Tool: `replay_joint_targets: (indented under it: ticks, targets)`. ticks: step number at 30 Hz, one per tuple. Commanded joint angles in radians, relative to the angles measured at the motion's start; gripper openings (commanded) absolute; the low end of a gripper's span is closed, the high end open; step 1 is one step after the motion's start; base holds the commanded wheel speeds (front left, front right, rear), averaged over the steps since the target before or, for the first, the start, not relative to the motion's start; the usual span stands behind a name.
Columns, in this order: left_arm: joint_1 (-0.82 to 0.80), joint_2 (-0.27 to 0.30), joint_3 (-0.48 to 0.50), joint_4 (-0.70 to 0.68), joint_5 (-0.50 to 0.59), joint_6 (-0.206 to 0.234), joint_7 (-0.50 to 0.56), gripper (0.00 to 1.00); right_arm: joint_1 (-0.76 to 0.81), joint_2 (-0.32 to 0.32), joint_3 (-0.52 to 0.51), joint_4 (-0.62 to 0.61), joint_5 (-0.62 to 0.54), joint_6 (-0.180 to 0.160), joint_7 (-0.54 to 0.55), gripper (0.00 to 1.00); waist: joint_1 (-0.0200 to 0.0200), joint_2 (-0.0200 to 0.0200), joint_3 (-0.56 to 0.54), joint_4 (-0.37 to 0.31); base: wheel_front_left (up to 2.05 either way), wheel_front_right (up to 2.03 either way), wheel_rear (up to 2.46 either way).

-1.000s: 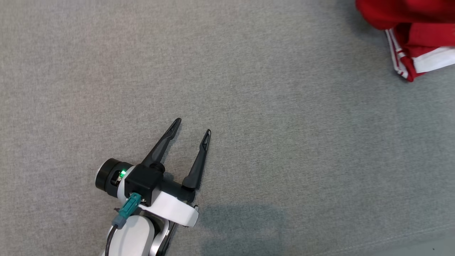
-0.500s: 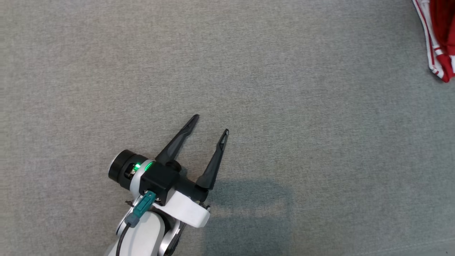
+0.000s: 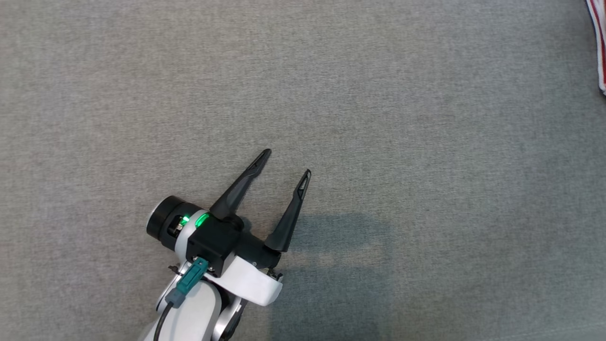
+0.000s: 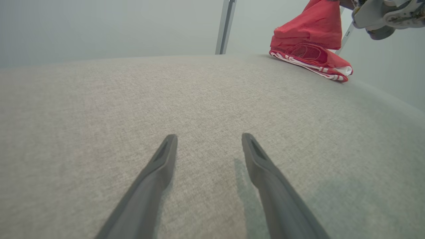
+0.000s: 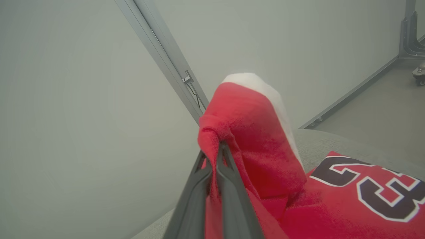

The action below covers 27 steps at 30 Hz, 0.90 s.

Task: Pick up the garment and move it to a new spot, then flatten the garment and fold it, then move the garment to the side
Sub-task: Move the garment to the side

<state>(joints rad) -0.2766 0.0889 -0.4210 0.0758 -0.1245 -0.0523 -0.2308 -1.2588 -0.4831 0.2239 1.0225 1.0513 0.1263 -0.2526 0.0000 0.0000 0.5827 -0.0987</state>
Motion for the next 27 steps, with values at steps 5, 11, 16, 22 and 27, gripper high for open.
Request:
replay_joint_targets:
  ticks: [5, 11, 16, 22, 27]
  targets:
    - [0.001, 0.038, 0.036, 0.004, -0.005, 0.014, 0.014, 1.00, 0.122, 0.007, -0.082, -0.037, -0.020, 0.004, -0.009, 0.00, 0.0000, 0.0000, 0.009, -0.058, 0.00, 0.00, 0.00]
    - [0.005, 0.047, 0.033, -0.011, -0.010, 0.016, 0.027, 1.00, 0.187, 0.013, -0.179, 0.008, -0.067, 0.004, -0.009, 0.00, 0.0000, 0.0000, 0.003, -0.091, 0.00, 0.00, 0.00]
    - [0.010, 0.053, 0.028, -0.017, -0.015, 0.015, 0.037, 1.00, 0.225, 0.051, -0.240, 0.075, -0.111, 0.004, -0.009, 0.00, 0.0000, 0.0000, -0.003, -0.109, 0.00, 0.00, 0.00]
    - [0.003, 0.052, 0.015, -0.022, -0.017, 0.014, 0.043, 1.00, 0.227, 0.075, -0.272, 0.164, -0.167, 0.004, -0.009, 0.35, 0.0000, 0.0000, -0.006, -0.099, 0.00, 0.00, 0.00]
    - [0.006, 0.056, 0.015, -0.026, -0.020, 0.021, 0.040, 1.00, 0.206, 0.071, -0.304, 0.209, -0.222, 0.004, -0.009, 1.00, 0.0000, 0.0000, -0.009, -0.084, 0.00, 0.00, 0.00]
